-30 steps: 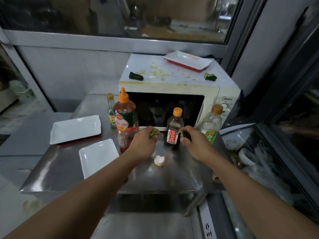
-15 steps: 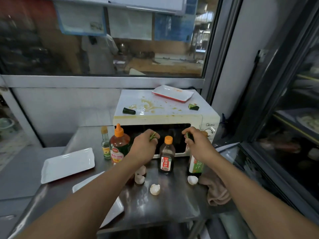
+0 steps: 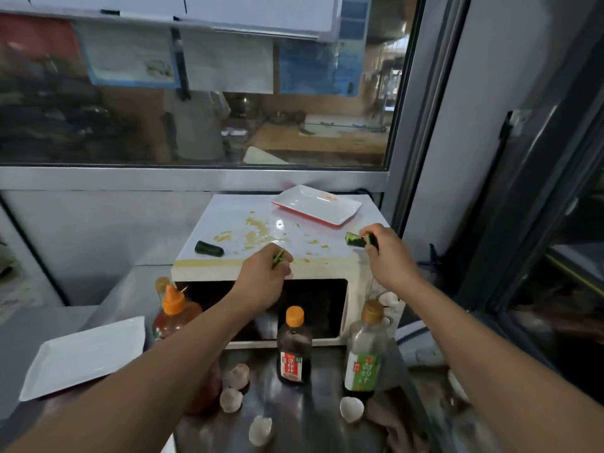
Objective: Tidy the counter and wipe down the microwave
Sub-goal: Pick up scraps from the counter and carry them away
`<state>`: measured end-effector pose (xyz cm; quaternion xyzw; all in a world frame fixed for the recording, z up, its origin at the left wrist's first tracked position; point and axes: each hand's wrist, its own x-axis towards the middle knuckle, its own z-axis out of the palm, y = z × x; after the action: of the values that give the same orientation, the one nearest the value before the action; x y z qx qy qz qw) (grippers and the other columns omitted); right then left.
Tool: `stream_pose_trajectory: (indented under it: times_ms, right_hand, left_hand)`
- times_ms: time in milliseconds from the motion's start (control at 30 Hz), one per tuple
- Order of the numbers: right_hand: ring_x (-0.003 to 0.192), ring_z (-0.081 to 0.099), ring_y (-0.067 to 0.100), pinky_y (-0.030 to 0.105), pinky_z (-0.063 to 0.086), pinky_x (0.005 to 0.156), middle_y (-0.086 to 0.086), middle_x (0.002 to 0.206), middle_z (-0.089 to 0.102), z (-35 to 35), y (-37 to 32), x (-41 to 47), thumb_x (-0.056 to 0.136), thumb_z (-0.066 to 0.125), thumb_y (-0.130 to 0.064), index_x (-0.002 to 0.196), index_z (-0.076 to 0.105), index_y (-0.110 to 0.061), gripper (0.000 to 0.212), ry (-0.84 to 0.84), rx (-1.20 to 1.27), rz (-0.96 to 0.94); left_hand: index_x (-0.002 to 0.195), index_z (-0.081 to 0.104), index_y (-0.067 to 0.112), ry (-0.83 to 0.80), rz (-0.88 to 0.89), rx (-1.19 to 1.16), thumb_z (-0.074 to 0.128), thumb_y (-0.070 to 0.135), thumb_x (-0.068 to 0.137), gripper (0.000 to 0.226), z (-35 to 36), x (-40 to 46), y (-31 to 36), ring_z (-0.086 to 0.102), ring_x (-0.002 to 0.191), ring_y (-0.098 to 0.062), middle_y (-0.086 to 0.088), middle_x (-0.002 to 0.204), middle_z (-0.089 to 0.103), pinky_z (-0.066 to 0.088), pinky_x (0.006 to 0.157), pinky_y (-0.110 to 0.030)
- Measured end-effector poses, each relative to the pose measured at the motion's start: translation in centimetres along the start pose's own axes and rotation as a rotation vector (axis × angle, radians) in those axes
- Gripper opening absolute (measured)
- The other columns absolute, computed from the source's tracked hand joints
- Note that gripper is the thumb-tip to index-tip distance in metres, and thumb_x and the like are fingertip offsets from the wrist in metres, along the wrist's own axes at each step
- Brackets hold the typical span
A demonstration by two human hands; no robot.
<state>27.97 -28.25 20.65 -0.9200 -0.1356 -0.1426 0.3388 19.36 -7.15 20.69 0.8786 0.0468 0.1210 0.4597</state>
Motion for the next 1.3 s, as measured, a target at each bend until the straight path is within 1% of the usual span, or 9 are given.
stream_pose_trajectory:
  times_ms: [100,233,367,533,733,867,1033,1200,1300]
  right_hand:
    - [0.091,0.043,0.014,0.025,0.035,0.075,0.007,0.118,0.048,0.4,1.2,2.6,0.096,0.041,-0.005,0.117,0.051,-0.015,0.025,-0.033,-0.045,-0.030]
    - [0.093,0.045,0.017,0.023,0.033,0.073,0.005,0.112,0.044,1.1,1.9,5.2,0.090,0.045,0.003,0.116,0.051,-0.015,0.032,-0.089,-0.111,-0.110]
    - [0.101,0.049,0.021,0.025,0.042,0.084,0.008,0.116,0.042,2.2,2.9,6.5,0.087,0.047,0.007,0.117,0.051,-0.012,0.035,-0.221,-0.135,-0.213]
    - [0.083,0.047,0.009,0.014,0.035,0.068,0.000,0.106,0.039,2.7,3.3,7.1,0.095,0.045,-0.010,0.105,0.051,-0.015,0.013,-0.249,-0.091,-0.210]
    - [0.095,0.041,0.013,0.017,0.031,0.073,-0.003,0.111,0.035,2.7,3.2,7.1,0.087,0.056,-0.009,0.116,0.052,-0.018,0.031,-0.286,-0.095,-0.161]
    - [0.092,0.042,0.013,0.006,0.031,0.066,-0.003,0.109,0.037,2.8,3.1,7.1,0.087,0.055,-0.004,0.111,0.055,-0.019,0.029,-0.270,-0.095,-0.148]
    - [0.093,0.044,0.015,0.018,0.035,0.074,0.000,0.111,0.039,2.8,2.7,7.0,0.088,0.051,0.000,0.109,0.056,-0.016,0.027,-0.263,-0.071,-0.122]
    - [0.092,0.046,0.016,0.013,0.033,0.068,0.000,0.109,0.041,2.7,1.5,6.8,0.088,0.054,-0.001,0.111,0.056,-0.017,0.028,-0.238,-0.036,-0.117]
    - [0.093,0.048,0.017,0.017,0.033,0.075,0.003,0.109,0.045,2.8,0.1,6.7,0.088,0.056,-0.003,0.113,0.056,-0.017,0.029,-0.237,-0.006,-0.135]
  left_hand:
    - [0.099,0.057,0.015,0.029,0.005,0.019,0.046,0.008,0.093,0.015,1.0,1.6,0.3,0.053,0.076,-0.005,-0.001,0.094,0.061,0.037,0.055,-0.003]
    - [0.105,0.060,0.013,0.038,0.003,0.059,0.045,0.010,0.094,0.018,1.6,3.1,0.4,0.052,0.080,-0.014,0.001,0.095,0.058,0.036,0.055,-0.007]
    - [0.102,0.060,0.019,0.031,-0.002,0.069,0.043,0.012,0.095,0.019,1.6,4.1,0.2,0.055,0.073,-0.011,0.003,0.095,0.060,0.039,0.052,-0.008]
    - [0.102,0.059,0.020,0.001,0.003,0.051,0.042,0.012,0.095,0.020,1.4,5.1,0.1,0.056,0.078,-0.007,0.004,0.099,0.061,0.041,0.049,-0.007]
    - [0.097,0.058,0.022,-0.028,0.023,0.027,0.042,0.011,0.095,0.020,1.6,6.1,0.1,0.053,0.076,0.007,0.008,0.092,0.060,0.038,0.052,0.000]
    - [0.098,0.059,0.020,-0.035,0.017,-0.002,0.042,0.010,0.095,0.019,1.7,6.4,-0.2,0.055,0.078,0.005,0.006,0.094,0.061,0.038,0.051,0.000]
    - [0.096,0.059,0.019,-0.031,0.009,0.002,0.042,0.010,0.095,0.019,1.5,6.4,-0.6,0.056,0.077,0.002,0.002,0.093,0.062,0.038,0.054,0.001]
    - [0.099,0.060,0.019,-0.028,0.008,0.025,0.043,0.012,0.095,0.019,0.7,6.4,-0.6,0.057,0.079,-0.002,0.004,0.092,0.062,0.038,0.058,-0.004]
    - [0.099,0.059,0.021,-0.020,0.005,0.044,0.041,0.012,0.095,0.020,-0.1,6.5,-0.7,0.056,0.078,-0.002,0.006,0.092,0.060,0.037,0.056,-0.007]
